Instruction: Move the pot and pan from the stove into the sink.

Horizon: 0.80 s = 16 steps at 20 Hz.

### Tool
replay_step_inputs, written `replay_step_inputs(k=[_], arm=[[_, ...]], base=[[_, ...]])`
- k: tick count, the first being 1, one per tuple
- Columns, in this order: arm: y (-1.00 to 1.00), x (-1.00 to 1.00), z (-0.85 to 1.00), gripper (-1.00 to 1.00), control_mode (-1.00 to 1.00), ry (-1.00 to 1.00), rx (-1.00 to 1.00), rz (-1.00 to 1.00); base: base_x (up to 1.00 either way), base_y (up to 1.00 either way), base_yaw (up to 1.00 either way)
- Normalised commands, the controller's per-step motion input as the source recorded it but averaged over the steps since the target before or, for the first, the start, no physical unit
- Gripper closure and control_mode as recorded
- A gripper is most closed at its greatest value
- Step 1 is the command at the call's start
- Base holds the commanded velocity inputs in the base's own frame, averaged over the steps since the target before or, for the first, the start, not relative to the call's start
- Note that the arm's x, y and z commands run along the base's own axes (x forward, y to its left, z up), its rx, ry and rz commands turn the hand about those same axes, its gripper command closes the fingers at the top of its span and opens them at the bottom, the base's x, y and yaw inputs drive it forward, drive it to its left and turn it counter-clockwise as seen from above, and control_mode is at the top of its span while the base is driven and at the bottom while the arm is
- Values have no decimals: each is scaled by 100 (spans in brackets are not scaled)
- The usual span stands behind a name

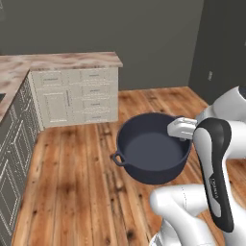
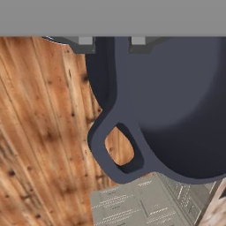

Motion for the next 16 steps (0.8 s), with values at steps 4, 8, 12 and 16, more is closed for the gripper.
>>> replay_step_inputs(k=[4, 8, 12, 16], arm=[[0, 0, 0, 100, 100, 0, 0, 0], [0, 0, 0, 100, 100, 0, 0, 0], [0, 0, 0, 100, 100, 0, 0, 0], [0, 0, 0, 100, 100, 0, 0, 0]], base=[[4, -1, 0], [33, -17, -1], [61, -17, -2], [81, -12, -2]])
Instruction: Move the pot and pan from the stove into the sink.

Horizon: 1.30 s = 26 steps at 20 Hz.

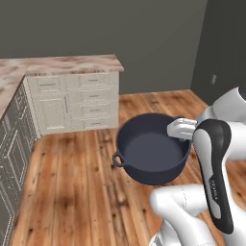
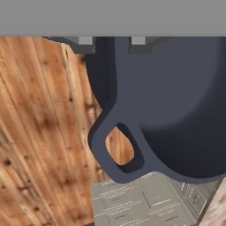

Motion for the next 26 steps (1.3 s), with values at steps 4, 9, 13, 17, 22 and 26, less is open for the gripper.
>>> replay_step_inputs(k=[4, 9, 13, 17, 22, 26], arm=[[0, 0, 0, 100, 100, 0, 0, 0], [0, 0, 0, 100, 100, 0, 0, 0], [0, 0, 0, 100, 100, 0, 0, 0], [0, 0, 0, 100, 100, 0, 0, 0], [0, 0, 0, 100, 100, 0, 0, 0], [0, 0, 0, 100, 100, 0, 0, 0]], base=[[89, -10, -2], [94, -6, -1], [95, -5, -1], [96, -6, -1], [93, -8, -1], [91, -8, -1]])
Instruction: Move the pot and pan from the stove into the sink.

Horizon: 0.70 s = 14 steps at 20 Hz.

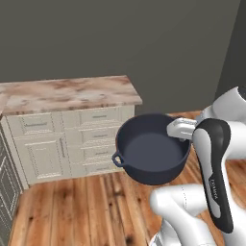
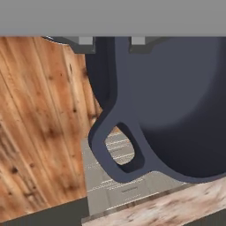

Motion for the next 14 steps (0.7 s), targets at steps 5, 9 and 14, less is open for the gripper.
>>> replay_step_inputs(k=[5, 9, 14], arm=[[0, 0, 0, 100, 100, 0, 0, 0], [0, 0, 0, 100, 100, 0, 0, 0], [0, 0, 0, 100, 100, 0, 0, 0]], base=[[79, -3, 0], [34, -2, 22], [5, 0, 42]])
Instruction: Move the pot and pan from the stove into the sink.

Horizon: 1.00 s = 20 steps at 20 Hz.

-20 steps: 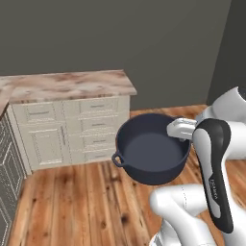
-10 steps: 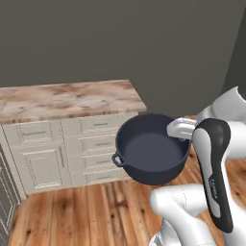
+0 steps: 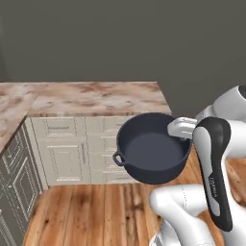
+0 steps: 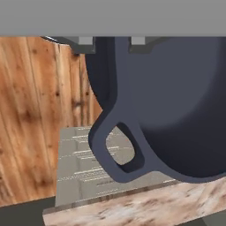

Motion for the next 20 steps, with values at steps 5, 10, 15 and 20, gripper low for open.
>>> replay_step_inputs(k=[5, 10, 15, 20], arm=[[0, 0, 0, 100, 100, 0, 0, 0], [0, 0, 0, 100, 100, 0, 0, 0], [0, 0, 0, 100, 100, 0, 0, 0], [0, 0, 0, 100, 100, 0, 0, 0]], base=[[0, 0, 45], [0, 0, 47], [0, 0, 47], [0, 0, 48]])
